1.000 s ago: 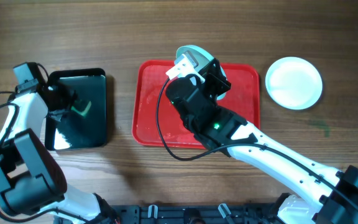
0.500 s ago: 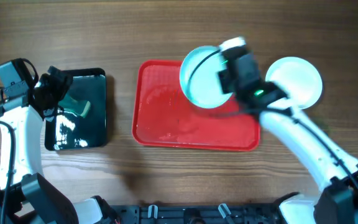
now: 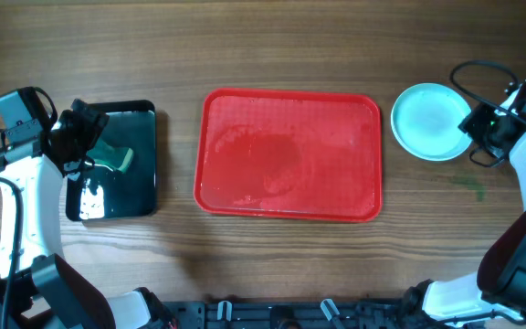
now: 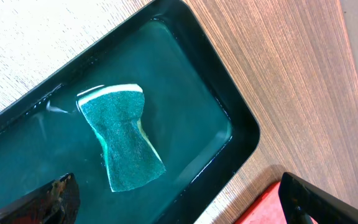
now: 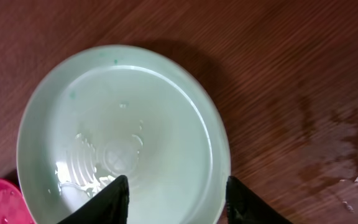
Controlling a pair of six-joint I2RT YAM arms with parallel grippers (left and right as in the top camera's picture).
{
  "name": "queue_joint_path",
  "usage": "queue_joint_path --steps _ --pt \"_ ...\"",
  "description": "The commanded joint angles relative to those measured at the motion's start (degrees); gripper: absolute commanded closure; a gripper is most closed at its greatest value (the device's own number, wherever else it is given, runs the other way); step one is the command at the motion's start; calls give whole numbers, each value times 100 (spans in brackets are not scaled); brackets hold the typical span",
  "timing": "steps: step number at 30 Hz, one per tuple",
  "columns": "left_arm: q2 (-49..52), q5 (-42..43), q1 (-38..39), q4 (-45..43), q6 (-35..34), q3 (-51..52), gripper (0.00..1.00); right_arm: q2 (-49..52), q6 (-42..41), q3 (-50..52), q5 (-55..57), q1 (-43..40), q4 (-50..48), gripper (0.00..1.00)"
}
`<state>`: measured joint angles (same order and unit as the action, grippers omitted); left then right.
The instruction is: Clean dirty plates on tray and stack at the side
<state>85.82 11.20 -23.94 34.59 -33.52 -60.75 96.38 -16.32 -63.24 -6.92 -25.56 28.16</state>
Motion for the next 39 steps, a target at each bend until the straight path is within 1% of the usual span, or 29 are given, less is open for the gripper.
queue_joint_path --steps 1,3,4,5,6,7,8,9,11,12,13,15,17,19,23,25,27,29,31,33,35,37,39 --pt "22 -13 -17 -2 26 -33 0 26 286 15 -1322 83 26 47" --pt "22 20 -17 26 26 -33 0 -74 487 15 -2837 411 146 47" --pt "22 299 -17 221 26 -33 0 -116 573 15 -3217 704 186 47" --pt "22 562 -17 229 28 -33 0 -118 564 15 -3329 960 195 47" --pt "22 769 -17 229 26 -33 0 -118 568 15 -3333 1403 212 50" --pt "22 787 -17 210 26 -33 0 -114 553 15 -3320 1917 197 60" --pt "22 785 -17 212 26 -33 0 -114 424 15 -3235 2544 66 79" --pt "22 785 -17 212 26 -33 0 -111 166 15 -2898 3095 -118 96" --pt "22 785 -17 212 26 -33 0 -37 -498 15 -1482 4341 -592 96" --pt "22 785 -17 212 26 -33 0 70 -529 15 -1025 4892 -802 96" --pt "22 785 -17 212 26 -33 0 173 -533 15 -789 5250 -931 96" --pt "22 785 -17 216 26 -33 0 656 -796 15 -708 6070 -1449 96" --pt "22 785 -17 214 26 -33 0 1152 -789 15 -1325 6601 -2017 96" --pt "22 785 -17 214 26 -33 0 1314 -911 7 -1504 6874 -2229 96" --pt "22 785 -17 216 26 -33 0 1515 -1314 4 -1346 7110 -2562 96" --pt "22 785 -17 216 28 -33 0 1659 -1397 2 -1753 7184 -2616 96" --pt "22 785 -17 214 28 -33 0 1705 -1694 -2 -2035 7342 -2603 96" --pt "22 785 -17 219 28 -33 0 1766 -2004 -2 -1991 7462 -2450 96" --pt "22 785 -17 221 26 -33 0 1853 -2146 0 -1991 7462 -2277 96" --pt "22 782 -17 234 28 -33 0 1853 -2186 -2 -1849 7462 -1803 96" --pt "22 785 -17 234 28 -33 0 1853 -2179 -2 -1484 7462 -1602 96" --pt "22 785 -17 234 28 -33 0 1853 -2118 -13 -1528 7462 -1443 96" --pt "22 785 -17 234 28 -33 0 1853 -2006 -17 -1832 7462 -1110 96"
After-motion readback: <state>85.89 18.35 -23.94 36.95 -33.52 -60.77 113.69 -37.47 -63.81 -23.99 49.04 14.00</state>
